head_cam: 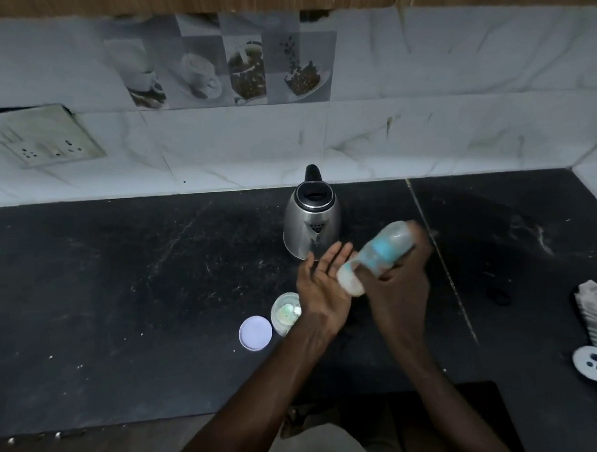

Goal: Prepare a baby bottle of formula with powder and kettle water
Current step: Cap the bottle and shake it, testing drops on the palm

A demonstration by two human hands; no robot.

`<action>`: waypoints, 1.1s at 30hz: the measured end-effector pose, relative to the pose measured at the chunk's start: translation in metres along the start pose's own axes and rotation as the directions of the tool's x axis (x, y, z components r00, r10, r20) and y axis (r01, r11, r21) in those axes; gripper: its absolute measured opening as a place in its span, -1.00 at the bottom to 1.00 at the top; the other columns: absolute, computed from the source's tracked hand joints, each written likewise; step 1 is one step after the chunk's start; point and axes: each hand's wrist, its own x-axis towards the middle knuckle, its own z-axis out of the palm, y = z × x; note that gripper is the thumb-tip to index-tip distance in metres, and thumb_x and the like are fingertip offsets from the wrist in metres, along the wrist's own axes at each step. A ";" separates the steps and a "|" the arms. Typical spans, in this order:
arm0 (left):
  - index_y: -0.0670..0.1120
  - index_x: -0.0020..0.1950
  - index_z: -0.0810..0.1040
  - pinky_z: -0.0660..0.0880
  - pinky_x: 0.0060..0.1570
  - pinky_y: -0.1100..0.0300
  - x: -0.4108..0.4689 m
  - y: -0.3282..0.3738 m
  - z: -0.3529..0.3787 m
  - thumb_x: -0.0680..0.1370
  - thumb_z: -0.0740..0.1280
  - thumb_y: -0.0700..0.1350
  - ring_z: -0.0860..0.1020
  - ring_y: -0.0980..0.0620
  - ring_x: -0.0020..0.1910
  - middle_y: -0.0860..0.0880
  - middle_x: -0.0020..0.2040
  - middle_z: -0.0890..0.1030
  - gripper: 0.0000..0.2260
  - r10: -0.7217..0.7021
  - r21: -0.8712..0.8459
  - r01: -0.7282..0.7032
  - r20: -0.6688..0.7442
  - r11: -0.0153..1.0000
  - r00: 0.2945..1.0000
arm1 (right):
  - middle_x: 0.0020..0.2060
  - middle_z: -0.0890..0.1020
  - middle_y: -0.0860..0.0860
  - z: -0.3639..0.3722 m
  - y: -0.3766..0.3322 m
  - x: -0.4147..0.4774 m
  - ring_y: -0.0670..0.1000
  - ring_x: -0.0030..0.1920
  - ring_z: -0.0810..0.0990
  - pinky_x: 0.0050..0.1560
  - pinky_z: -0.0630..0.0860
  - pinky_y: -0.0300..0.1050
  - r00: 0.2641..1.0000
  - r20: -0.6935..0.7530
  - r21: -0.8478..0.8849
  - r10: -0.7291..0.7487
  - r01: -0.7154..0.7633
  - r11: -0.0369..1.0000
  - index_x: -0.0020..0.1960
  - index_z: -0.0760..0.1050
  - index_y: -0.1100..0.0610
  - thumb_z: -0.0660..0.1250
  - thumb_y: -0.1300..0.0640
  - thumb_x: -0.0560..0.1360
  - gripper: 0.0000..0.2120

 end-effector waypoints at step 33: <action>-0.16 0.46 0.52 0.32 0.54 -0.02 -0.008 0.008 -0.009 0.65 0.15 0.14 0.55 -0.10 0.42 -0.15 0.37 0.63 -0.48 0.031 0.042 -0.033 0.042 0.999 0.999 | 0.21 0.59 0.02 -0.002 0.025 0.028 0.05 0.09 0.68 0.02 0.72 0.19 0.931 -0.076 0.268 0.357 -0.325 0.907 0.49 0.18 -0.19 0.57 0.03 0.45 -0.22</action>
